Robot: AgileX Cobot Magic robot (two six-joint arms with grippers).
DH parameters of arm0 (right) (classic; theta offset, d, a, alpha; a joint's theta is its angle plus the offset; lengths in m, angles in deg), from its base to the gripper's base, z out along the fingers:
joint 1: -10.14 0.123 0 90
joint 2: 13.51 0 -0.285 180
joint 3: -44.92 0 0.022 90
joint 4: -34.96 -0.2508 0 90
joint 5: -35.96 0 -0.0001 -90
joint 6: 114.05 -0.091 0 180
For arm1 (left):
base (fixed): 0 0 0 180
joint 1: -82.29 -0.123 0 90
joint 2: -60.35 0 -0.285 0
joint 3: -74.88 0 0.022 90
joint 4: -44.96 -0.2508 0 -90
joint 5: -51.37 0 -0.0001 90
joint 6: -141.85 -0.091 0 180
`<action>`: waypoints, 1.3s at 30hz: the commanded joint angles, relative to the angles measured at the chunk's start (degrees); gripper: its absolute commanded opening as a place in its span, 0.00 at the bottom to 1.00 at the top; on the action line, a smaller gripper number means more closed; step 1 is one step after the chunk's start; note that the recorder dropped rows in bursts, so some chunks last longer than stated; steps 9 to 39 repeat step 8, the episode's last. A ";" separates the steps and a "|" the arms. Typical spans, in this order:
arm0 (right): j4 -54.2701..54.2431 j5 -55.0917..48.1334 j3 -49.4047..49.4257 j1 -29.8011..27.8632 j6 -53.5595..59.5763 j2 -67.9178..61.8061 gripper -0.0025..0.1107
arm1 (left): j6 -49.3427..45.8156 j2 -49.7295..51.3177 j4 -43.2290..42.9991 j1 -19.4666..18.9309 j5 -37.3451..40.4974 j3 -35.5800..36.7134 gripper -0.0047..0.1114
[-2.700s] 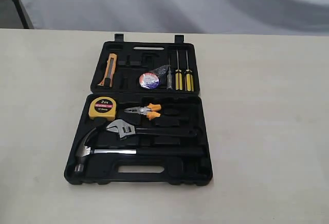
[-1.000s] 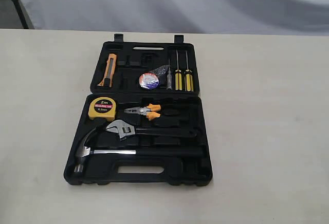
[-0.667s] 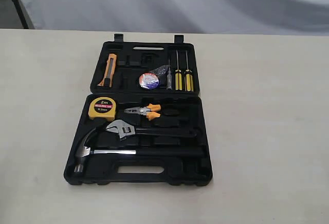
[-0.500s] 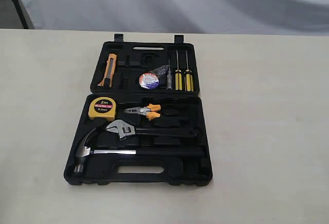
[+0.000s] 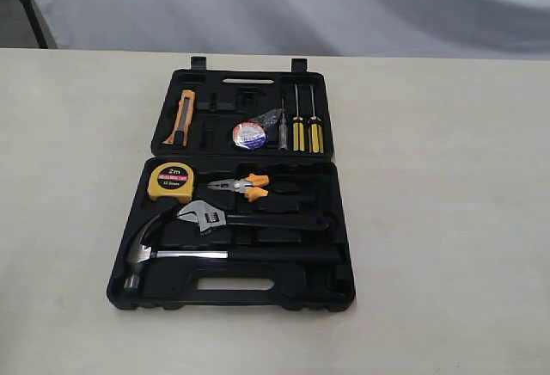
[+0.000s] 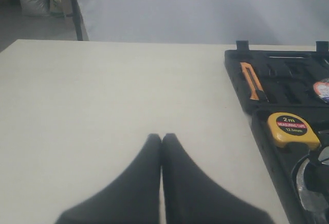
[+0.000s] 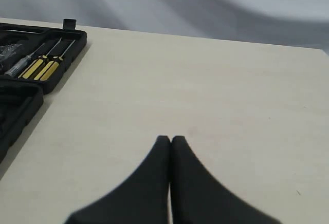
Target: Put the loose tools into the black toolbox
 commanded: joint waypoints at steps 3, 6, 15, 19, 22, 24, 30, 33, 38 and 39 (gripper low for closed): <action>-0.05 0.72 0.21 -0.43 0.37 0.34 0.02 | 0.59 -0.46 0.78 -0.19 -0.97 0.53 0.05; -0.05 0.72 0.21 -0.43 0.37 0.34 0.02 | 0.59 -0.46 0.78 -0.19 -0.97 0.53 0.05; -0.05 0.72 0.21 -0.43 -0.05 0.34 0.02 | 0.59 -0.46 0.78 -0.19 -0.97 0.53 0.05; -0.05 0.72 0.21 -0.43 -0.05 0.34 0.02 | 0.59 -0.46 0.78 -0.19 -0.97 0.53 0.05; -0.05 0.72 0.21 -0.43 -0.05 0.34 0.02 | 0.59 -0.46 0.78 -0.19 -0.97 0.53 0.05; -0.05 0.72 0.21 -0.43 -0.05 0.34 0.02 | 0.59 -0.46 0.78 -0.19 -0.97 0.53 0.05; -0.05 0.72 0.21 -0.43 -0.05 0.34 0.02 | 0.59 -0.46 0.78 -0.19 -0.97 0.53 0.05; -0.05 0.72 0.21 -0.43 -0.05 0.34 0.02 | 0.59 -0.46 0.78 -0.19 -0.97 0.53 0.05; -0.05 0.72 0.21 -0.43 -0.05 0.34 0.02 | 0.59 -0.46 0.78 -0.19 -0.97 0.53 0.05; -0.05 0.72 0.21 -0.43 -0.05 0.34 0.02 | 0.59 -0.46 0.78 -0.19 -0.97 0.53 0.05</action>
